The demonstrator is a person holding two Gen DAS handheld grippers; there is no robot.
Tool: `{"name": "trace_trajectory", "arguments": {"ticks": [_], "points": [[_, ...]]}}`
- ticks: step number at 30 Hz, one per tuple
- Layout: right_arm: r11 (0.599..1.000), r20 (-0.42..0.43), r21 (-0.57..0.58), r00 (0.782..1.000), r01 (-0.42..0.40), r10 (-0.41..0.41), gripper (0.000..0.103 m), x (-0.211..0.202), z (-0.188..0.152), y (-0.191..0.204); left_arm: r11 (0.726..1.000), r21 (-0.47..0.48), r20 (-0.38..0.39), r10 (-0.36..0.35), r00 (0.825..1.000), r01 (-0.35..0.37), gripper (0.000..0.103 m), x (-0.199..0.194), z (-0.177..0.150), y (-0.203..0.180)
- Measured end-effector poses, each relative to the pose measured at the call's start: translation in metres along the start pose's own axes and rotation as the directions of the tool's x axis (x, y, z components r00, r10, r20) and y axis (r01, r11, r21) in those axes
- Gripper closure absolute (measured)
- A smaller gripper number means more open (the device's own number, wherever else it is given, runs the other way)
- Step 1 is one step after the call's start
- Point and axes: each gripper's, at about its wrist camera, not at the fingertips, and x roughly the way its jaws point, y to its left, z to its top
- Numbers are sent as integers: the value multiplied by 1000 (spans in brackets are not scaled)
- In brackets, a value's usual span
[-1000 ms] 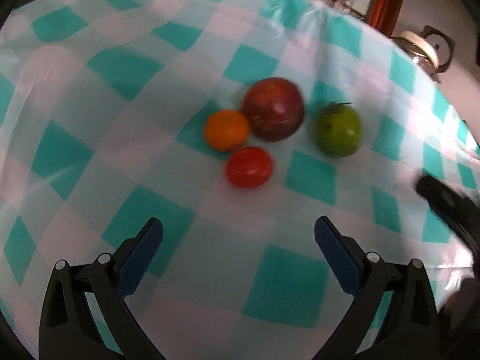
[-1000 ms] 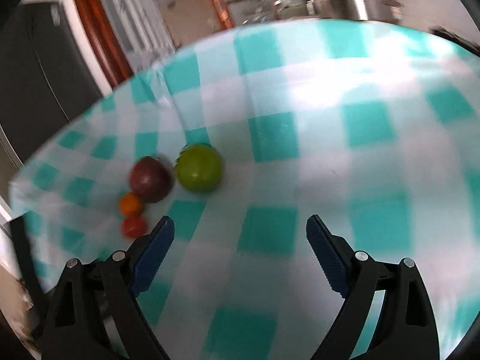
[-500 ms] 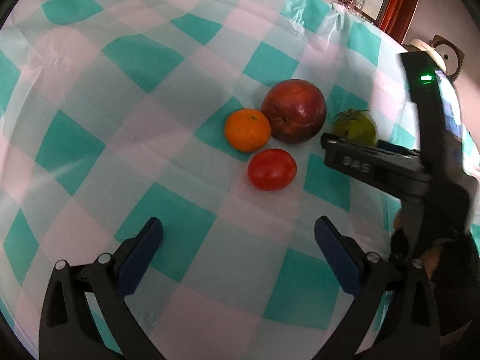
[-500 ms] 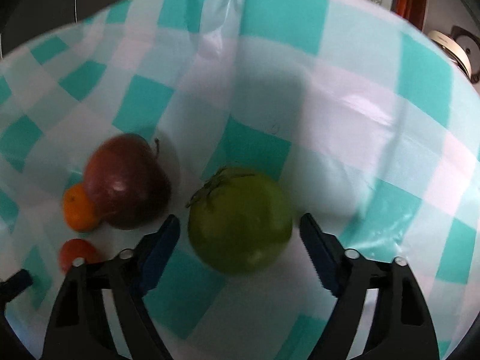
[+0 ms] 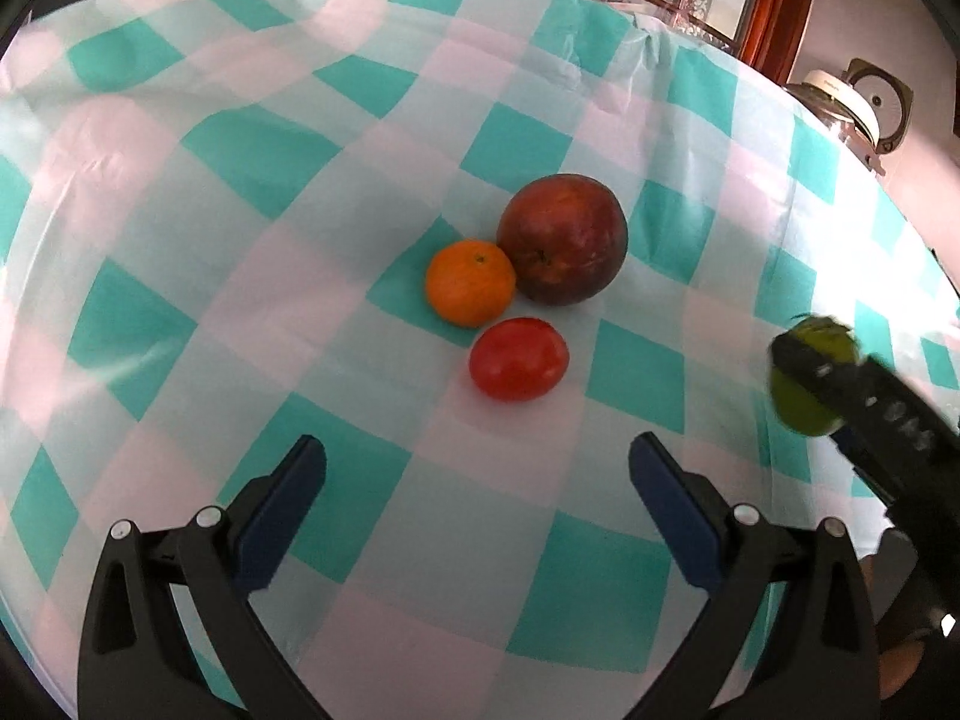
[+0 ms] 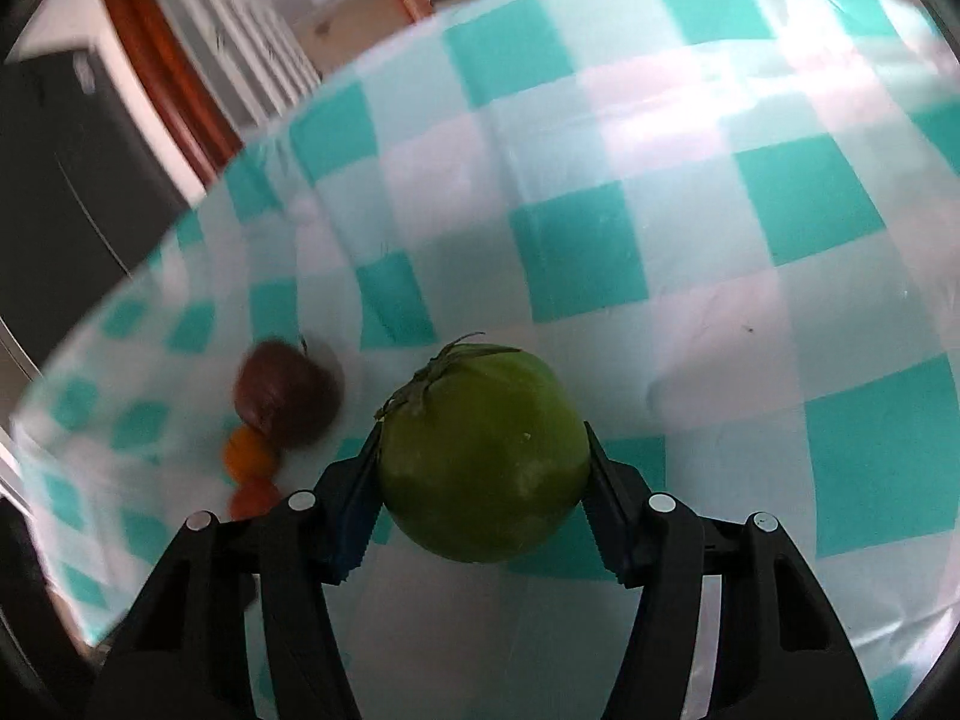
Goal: Organize fruits
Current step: 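Grasp the large green tomato with the right gripper while the left grasps a red tomato, then carry the green and red tomatoes into the white box and open both grippers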
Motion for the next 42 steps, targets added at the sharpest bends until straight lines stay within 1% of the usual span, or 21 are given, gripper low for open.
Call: {"name": "trace_trajectory", "arguments": {"ticks": [2, 5, 6, 7, 10, 11, 12, 13, 14, 15, 16, 19, 22, 23, 25, 28, 32, 35, 42], "points": [[999, 21, 44, 1000, 1, -2, 44, -3, 2, -10, 1000, 9, -13, 3, 1000, -3, 2, 4, 4, -4], [997, 31, 74, 999, -8, 5, 44, -11, 4, -21, 1000, -2, -34, 14, 999, -14, 8, 17, 13, -11], [997, 29, 72, 1000, -14, 11, 44, -11, 3, -20, 1000, -2, -40, 18, 999, -18, 9, 20, 15, -14], [998, 26, 66, 1000, -15, 13, 44, -8, 5, -3, 1000, 0, -44, 23, 999, -23, 11, 25, 20, -19], [999, 28, 45, 1000, -15, 14, 44, -12, 9, 0, 998, 17, -51, 68, 996, -67, 20, 38, 29, -31], [999, 25, 43, 1000, -17, 16, 44, -11, 10, 0, 996, 24, -50, 83, 995, -81, 25, 40, 31, -34], [999, 22, 43, 1000, -18, 17, 44, 0, 12, 7, 994, 32, -48, 102, 994, -100, 29, 42, 32, -37], [999, 23, 47, 1000, -19, 18, 44, -3, 12, 5, 990, 43, -46, 133, 990, -131, 37, 43, 33, -40], [998, 22, 51, 1000, -21, 20, 44, 1, 13, 6, 989, 45, -42, 145, 989, -143, 54, 42, 32, -40], [998, 21, 55, 1000, -23, 22, 44, 1, 13, 5, 987, 50, -36, 158, 987, -156, 61, 39, 31, -40], [998, 20, 58, 1000, -25, 24, 44, 1, 13, 4, 989, 54, -34, 141, 989, -139, 63, 36, 28, -38], [998, 19, 56, 999, -32, 31, 44, 2, 13, 4, 993, 40, -24, 115, 993, -114, 63, 21, 15, -32], [998, 16, 50, 999, -32, 31, 44, 5, 13, 6, 999, -11, -13, 45, 999, -45, 63, -10, -8, -21], [998, 16, 51, 999, -32, 31, 44, 5, 13, 6, 999, -18, -4, 38, 999, -39, 63, -18, -16, -19], [999, 17, 46, 999, -29, 29, 44, 5, 13, 6, 998, -29, 12, 50, 999, -50, 63, -32, -30, -14], [999, 19, 33, 999, -27, 26, 44, 6, 13, 9, 998, -51, -2, 21, 1000, -21, 63, -35, -34, -8], [999, 21, 26, 999, -28, 28, 44, 7, 13, 11, 999, -49, -13, 9, 1000, -10, 63, -35, -35, -9], [999, 28, 23, 999, -30, 29, 44, 7, 13, 12, 999, -45, -10, 13, 1000, -13, 63, -29, -32, -11], [998, 53, 29, 998, -48, 46, 44, 2, 13, 11, 999, -49, -1, 12, 1000, -12, 63, -28, -31, -11]]}}
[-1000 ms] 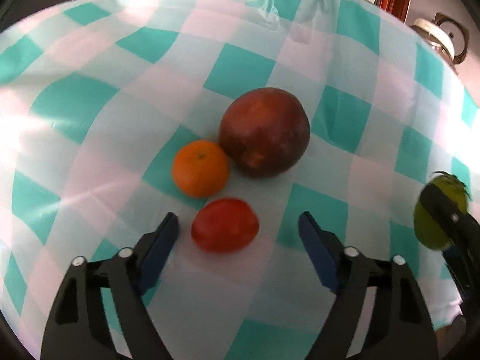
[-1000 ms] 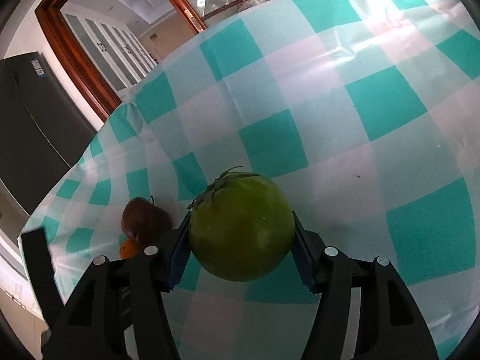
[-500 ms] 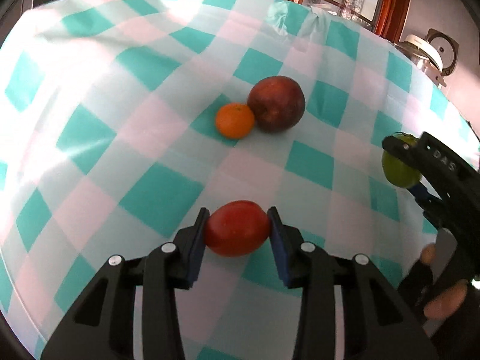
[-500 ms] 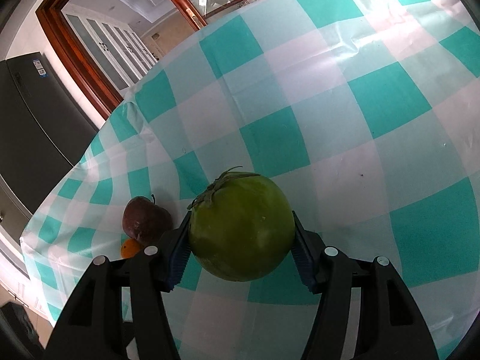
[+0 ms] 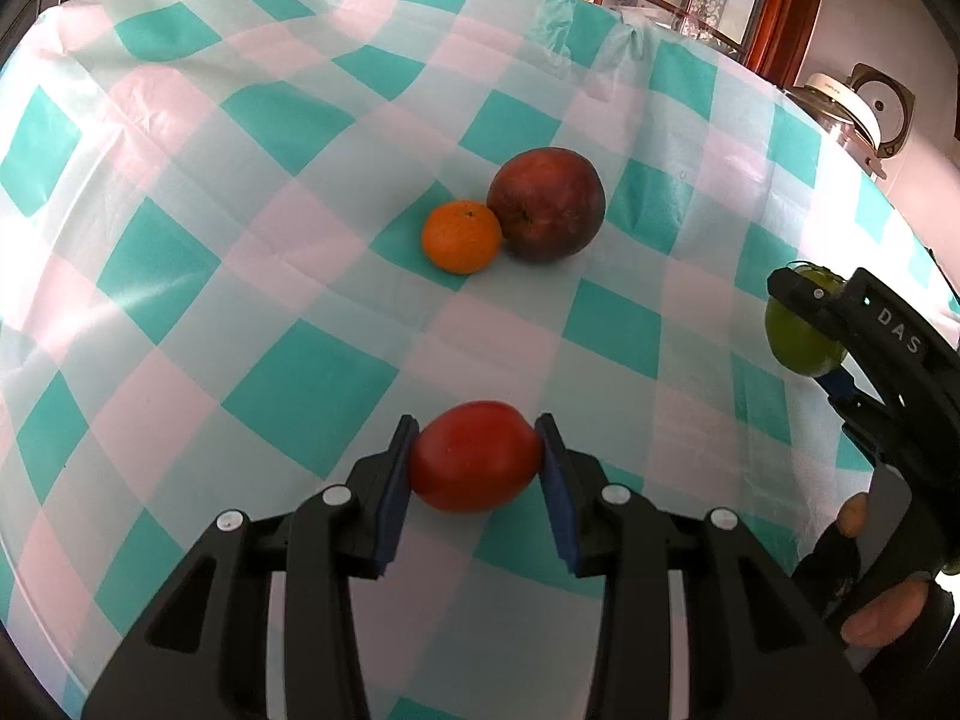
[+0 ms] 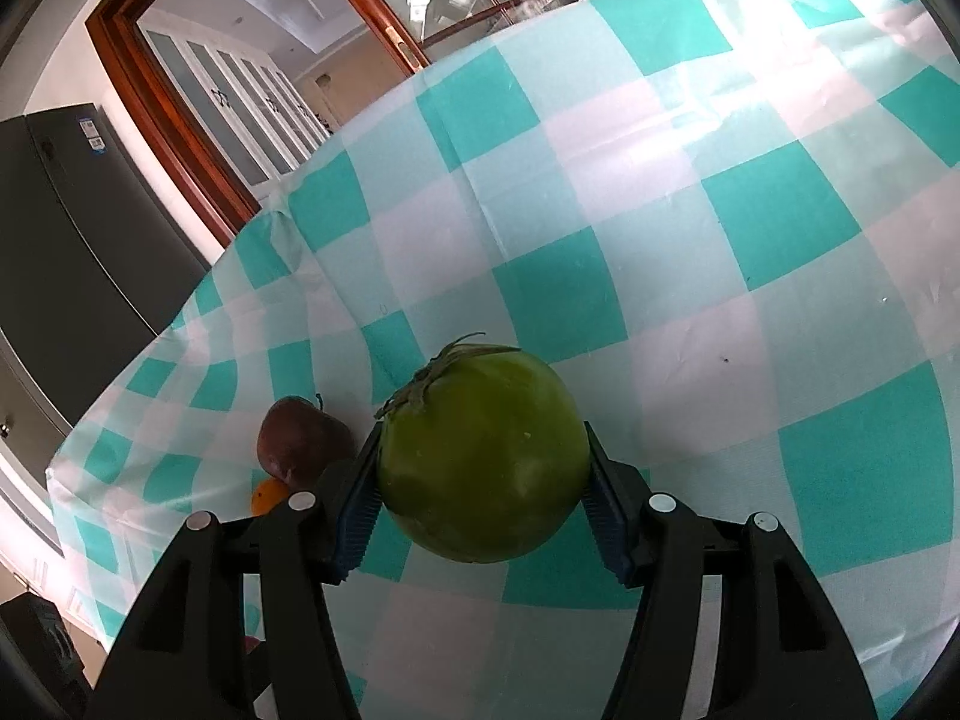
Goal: Organize fruits
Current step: 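Carry the green and red tomatoes into the white box and open both grippers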
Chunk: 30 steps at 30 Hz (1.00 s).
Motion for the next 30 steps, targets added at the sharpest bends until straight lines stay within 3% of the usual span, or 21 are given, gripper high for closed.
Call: {"name": "trace_trajectory", "arguments": {"ticks": [7, 10, 14, 19, 30], "points": [[1000, -15, 9, 1000, -5, 5, 44, 1, 1, -2, 1000, -7, 36, -15, 999, 15, 63, -8, -1, 2], [999, -42, 1, 998, -46, 46, 44, -6, -5, 1, 998, -37, 77, -42, 996, 45, 63, -23, -8, 10], [982, -50, 146, 991, -119, 128, 44, -47, -40, -9, 996, -41, 88, -70, 994, 74, 63, -46, -27, 18], [962, -51, 211, 981, -174, 188, 44, -95, -84, -7, 996, -41, 112, -78, 991, 83, 63, -77, -56, 29], [981, -118, 6, 974, -192, 191, 44, -175, -154, 27, 995, -45, 125, -81, 989, 87, 63, -136, -111, 67]]}}
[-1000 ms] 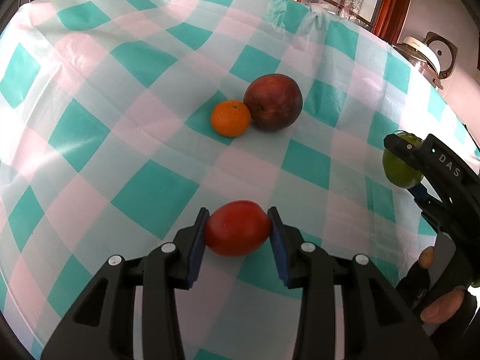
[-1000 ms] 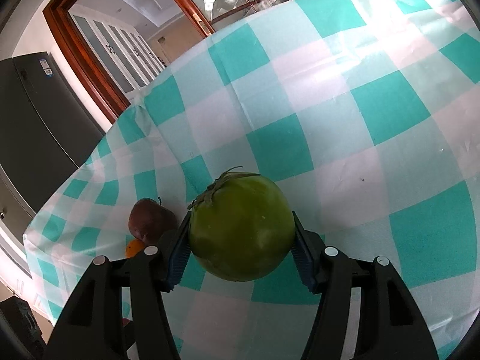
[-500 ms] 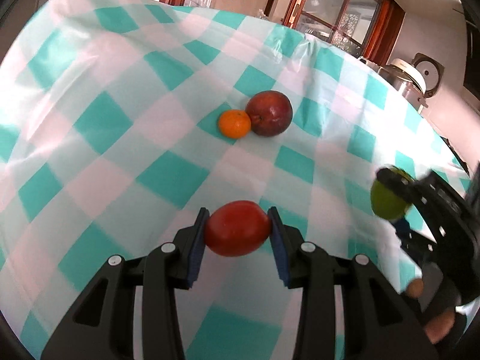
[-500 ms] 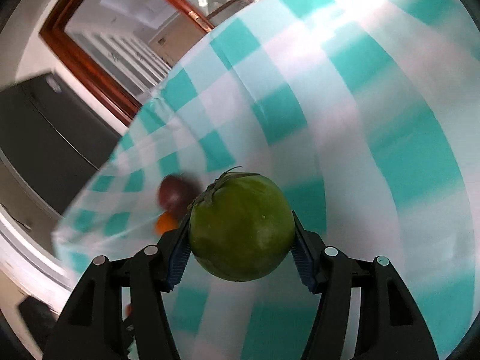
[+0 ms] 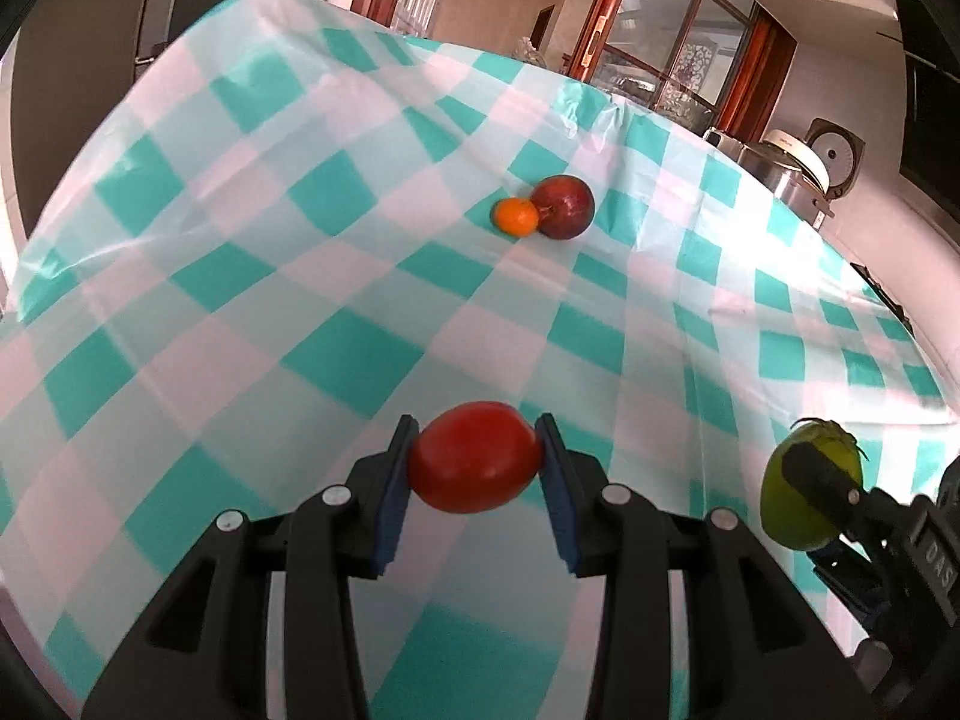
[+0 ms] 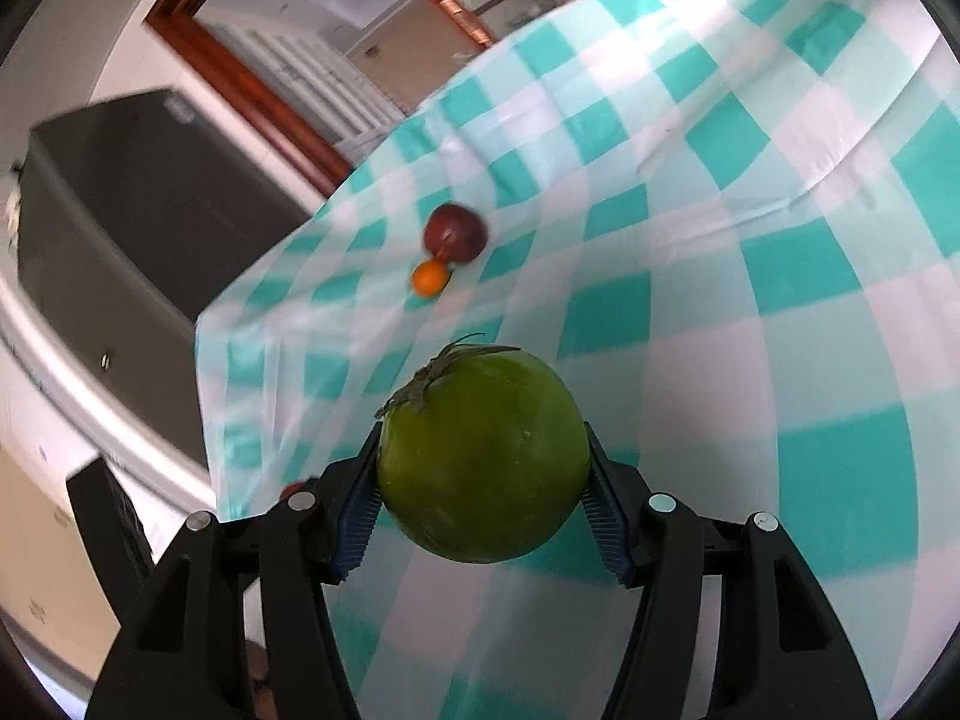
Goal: Organize fruits
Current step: 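Carry the green and red tomatoes into the white box and open both grippers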
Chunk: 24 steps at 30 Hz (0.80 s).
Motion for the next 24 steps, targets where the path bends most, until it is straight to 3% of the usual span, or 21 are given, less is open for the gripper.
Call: {"name": "trace_trajectory", "arguments": {"ticks": [11, 24], "points": [[991, -55, -130, 998, -18, 11, 44, -20, -38, 33, 997, 76, -13, 26, 1000, -24, 63, -46, -43, 30], [932, -157, -350, 987, -96, 42, 44, -12, -88, 101, 983, 112, 60, 137, 989, -143, 63, -92, -58, 75]]}}
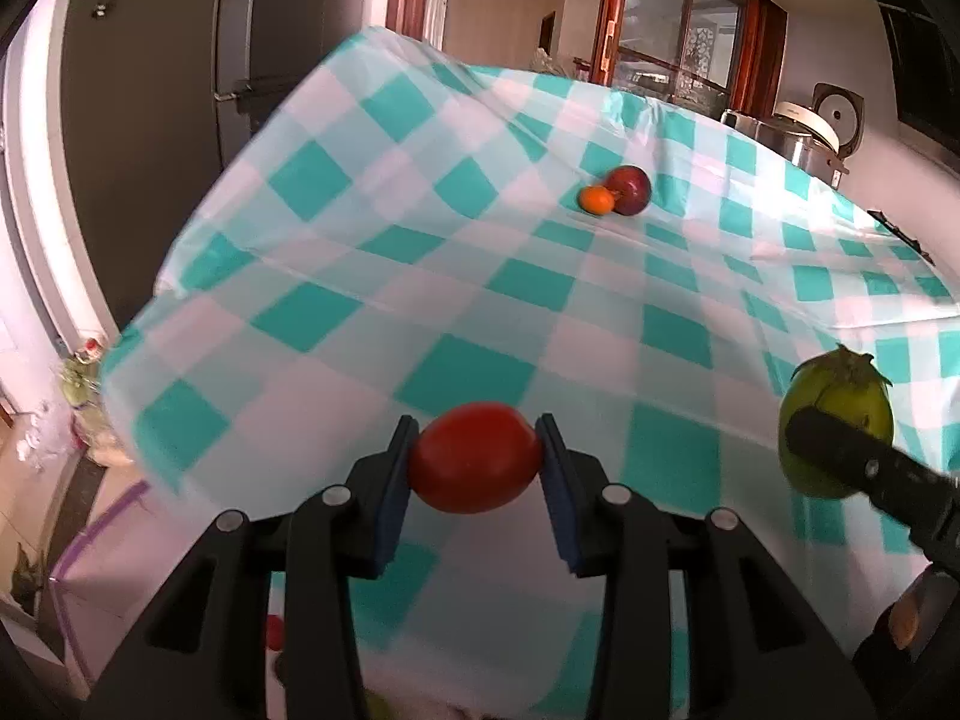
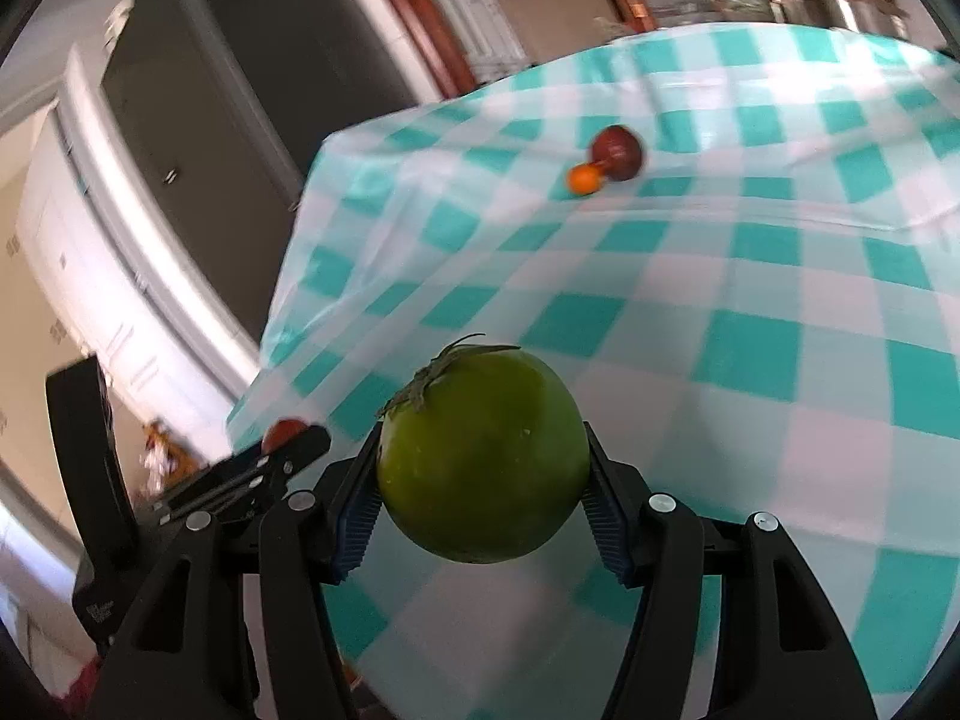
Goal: Organize fruits
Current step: 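Carry the green and red tomatoes into the white box and open both grippers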
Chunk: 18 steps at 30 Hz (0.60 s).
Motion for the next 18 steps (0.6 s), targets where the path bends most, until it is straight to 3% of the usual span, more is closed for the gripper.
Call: {"name": "trace_trajectory", "arguments": {"ticks": [5, 7, 11, 14, 18], "points": [[971, -72, -222, 995, -88, 74, 44, 4, -22, 66, 998, -25, 2, 63, 998, -63, 63, -22, -19, 45], [939, -104, -310, 987, -146, 119, 44, 4, -32, 93, 993, -56, 8, 107, 994, -107, 63, -36, -30, 75], [847, -244, -442, 948, -295, 203, 44, 21, -63, 147, 975, -125, -16, 182, 983, -183, 63, -52, -51, 133], [768, -379, -529, 910, -361, 167, 44, 49, -96, 178, 954, -167, -81, 238, 968, -248, 63, -46, -70, 176], [688, -540, -600, 841, -409, 29, 44, 99, -144, 201, 932, -160, -237, 282, 930, -324, 63, -14, -93, 210]]}}
